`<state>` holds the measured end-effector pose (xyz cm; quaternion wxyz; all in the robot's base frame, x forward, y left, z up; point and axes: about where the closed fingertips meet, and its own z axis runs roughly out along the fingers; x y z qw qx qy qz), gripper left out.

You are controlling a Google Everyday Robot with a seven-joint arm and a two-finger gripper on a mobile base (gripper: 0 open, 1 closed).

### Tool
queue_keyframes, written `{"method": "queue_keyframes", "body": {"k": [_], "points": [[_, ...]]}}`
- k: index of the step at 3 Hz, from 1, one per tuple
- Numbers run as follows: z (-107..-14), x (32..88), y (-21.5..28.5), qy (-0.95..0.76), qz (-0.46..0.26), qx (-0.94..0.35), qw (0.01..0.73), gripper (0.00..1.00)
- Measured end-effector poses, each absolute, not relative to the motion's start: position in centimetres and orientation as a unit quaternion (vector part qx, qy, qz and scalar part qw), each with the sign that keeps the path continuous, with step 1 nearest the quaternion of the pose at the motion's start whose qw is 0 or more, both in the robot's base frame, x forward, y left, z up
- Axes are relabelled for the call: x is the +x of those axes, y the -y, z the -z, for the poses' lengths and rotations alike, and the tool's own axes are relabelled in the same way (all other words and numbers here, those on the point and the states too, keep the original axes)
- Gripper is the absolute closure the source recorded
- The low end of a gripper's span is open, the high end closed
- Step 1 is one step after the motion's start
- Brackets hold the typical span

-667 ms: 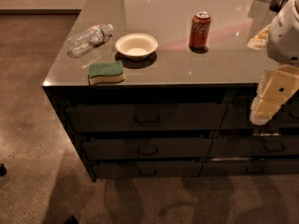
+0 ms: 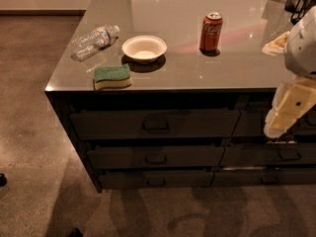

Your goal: Open top drawer

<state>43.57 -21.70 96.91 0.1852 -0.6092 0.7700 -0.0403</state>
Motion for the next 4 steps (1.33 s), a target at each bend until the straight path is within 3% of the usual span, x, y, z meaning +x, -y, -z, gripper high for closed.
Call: {"method": "queue_keyframes", "body": {"k": [3,4], "points": [[-91.3,43.8,20.3,-0.743,-0.007,-0.646,0.175,0.0],[-81.7,45.7,16.5,-0.735,-0.055,-0.658,0.154,0.0]]}}
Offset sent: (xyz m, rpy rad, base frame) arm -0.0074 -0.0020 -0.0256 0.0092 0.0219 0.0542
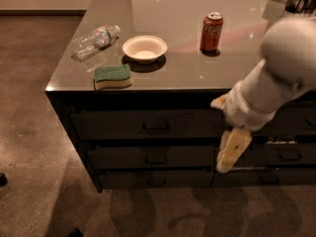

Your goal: Open top drawer

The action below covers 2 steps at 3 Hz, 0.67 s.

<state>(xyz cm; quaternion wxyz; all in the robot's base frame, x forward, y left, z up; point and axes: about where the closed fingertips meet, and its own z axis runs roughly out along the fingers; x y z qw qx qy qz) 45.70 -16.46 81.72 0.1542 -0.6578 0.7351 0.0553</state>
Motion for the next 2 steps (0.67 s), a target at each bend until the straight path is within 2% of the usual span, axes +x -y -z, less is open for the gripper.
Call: {"method": "queue_keyframes", "body": {"k": [1,2], "points": [[-75.41,46.4,15.45,-0.737,-0.072,-0.651,0.166,0.0],[-75.48,46.91,15.29,-0.737,-0.066,-0.65,0.175,0.0]]}}
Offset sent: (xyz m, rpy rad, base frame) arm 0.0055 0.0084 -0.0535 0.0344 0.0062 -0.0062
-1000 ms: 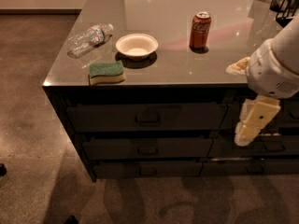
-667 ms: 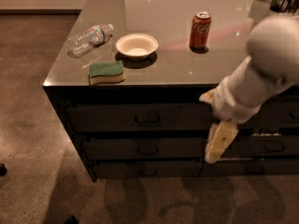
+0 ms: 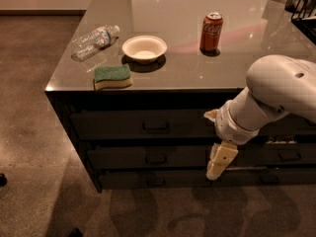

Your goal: Open top drawer

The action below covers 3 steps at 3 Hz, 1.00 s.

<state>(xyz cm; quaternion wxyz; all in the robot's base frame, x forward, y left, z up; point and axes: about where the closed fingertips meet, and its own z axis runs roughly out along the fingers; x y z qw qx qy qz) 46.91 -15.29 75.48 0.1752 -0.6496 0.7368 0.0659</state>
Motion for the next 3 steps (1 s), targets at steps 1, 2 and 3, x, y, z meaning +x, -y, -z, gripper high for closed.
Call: {"method": "queue_keyframes", "body": {"k": [1,2,3], "points": [[-75.5,46.9,15.3,-0.737,-0.066,-0.65,0.175,0.0],[-75.1,48.5,14.9,-0.753,-0.056,-0.625,0.199,0.0],[-73.9,52.1,14.2,-0.782,-0.029,-0.573,0.242,0.0]]}}
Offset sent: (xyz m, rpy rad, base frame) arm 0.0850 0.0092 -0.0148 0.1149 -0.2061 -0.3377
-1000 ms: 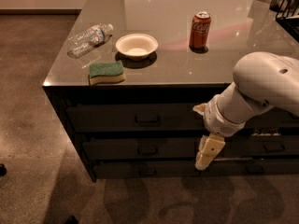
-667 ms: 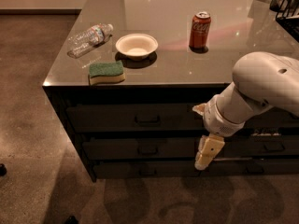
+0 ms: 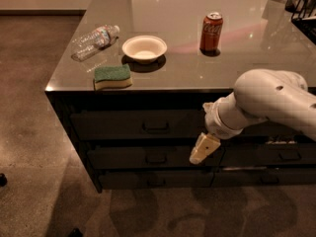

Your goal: Open top drawer

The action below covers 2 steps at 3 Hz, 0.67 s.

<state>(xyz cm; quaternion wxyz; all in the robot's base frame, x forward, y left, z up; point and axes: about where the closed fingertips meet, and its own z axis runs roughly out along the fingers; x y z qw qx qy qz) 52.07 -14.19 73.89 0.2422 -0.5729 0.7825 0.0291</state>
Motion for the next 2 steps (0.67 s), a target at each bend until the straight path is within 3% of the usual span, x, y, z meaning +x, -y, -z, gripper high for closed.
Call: {"method": "queue_keyframes", "body": {"k": [2], "points": [[-71.1,59.4,11.7,-0.792,0.003,-0.553,0.258,0.0]]}}
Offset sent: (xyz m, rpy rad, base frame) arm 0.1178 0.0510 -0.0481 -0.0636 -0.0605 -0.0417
